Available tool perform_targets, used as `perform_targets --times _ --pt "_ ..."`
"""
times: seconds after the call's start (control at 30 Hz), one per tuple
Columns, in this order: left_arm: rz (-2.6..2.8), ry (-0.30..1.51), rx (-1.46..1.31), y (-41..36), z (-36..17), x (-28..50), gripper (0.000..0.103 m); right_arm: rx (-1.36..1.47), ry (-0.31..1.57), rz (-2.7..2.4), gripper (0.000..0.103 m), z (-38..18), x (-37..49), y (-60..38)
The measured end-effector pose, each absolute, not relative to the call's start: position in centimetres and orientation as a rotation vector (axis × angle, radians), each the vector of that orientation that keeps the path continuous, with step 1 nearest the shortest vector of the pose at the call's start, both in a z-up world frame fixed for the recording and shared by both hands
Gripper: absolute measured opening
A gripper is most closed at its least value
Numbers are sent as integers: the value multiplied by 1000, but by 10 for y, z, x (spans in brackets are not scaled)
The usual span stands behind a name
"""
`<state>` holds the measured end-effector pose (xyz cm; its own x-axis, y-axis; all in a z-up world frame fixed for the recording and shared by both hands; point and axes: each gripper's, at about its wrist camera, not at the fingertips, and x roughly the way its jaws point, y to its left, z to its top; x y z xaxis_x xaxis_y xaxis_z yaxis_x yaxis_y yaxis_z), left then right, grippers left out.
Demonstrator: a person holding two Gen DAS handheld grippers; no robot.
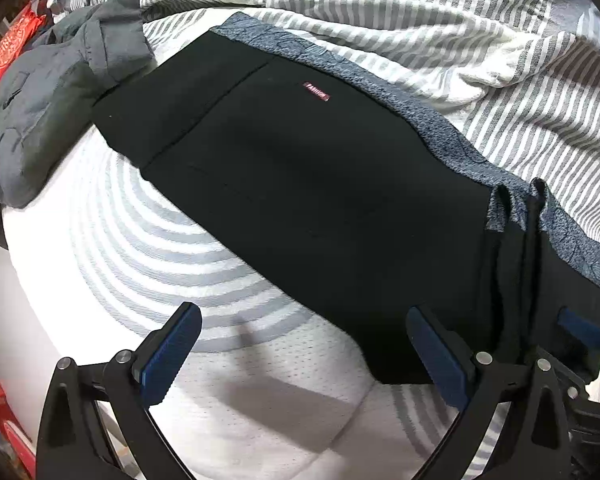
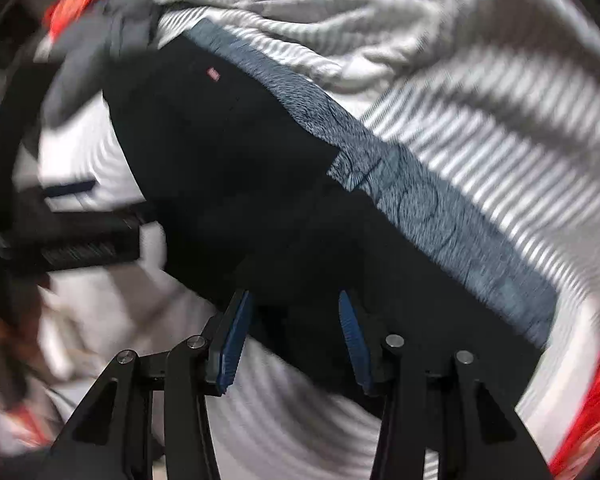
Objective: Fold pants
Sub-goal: 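Press the folded black trousers flat with both open tools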
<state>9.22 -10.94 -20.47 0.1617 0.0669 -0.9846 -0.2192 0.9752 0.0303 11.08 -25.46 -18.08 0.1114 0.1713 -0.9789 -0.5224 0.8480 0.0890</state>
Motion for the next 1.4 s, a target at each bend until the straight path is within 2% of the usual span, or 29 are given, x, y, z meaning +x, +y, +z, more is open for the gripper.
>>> perform_targets --times 0.2,0.23,0.27,0.3,0.37,0.47,0.63,0.7,0.8,0.87,0.93,1.17,1.4 --pt "213 1416 -131 -108 -209 85 103 -562 1273 535 49 -194 97 -230" --pt "215 1418 -131 -108 -209 84 103 -582 1269 540 42 -196 97 -228" --pt "215 1417 -132 -108 -208 83 103 -552 1287 552 29 -196 101 -228" --pt "215 1414 -133 -106 -206 82 103 -521 1305 548 26 -195 105 -230" --pt "218 1408 -132 -105 -203 80 103 -452 1315 523 11 -187 114 -236" --pt "224 1410 -134 -104 -201 79 103 -370 1316 555 11 -171 115 -243" --pt "231 1406 -128 -101 -197 76 103 -388 1337 615 11 -168 88 -239" --pt "236 1415 -122 -102 -199 76 103 -426 1352 620 14 -183 81 -233" --pt "231 1415 -112 -103 -198 77 103 -431 1328 618 25 -184 86 -230" --pt "222 1413 -96 -106 -195 76 103 -369 1330 624 57 -174 88 -235" --pt "210 1416 -93 -108 -192 77 103 -284 1326 602 66 -160 92 -247" --pt "212 1403 -175 -100 -177 83 103 -47 1403 442 68 -151 107 -299" --pt "236 1383 -193 -81 -177 90 103 69 1450 361 68 -162 111 -313"
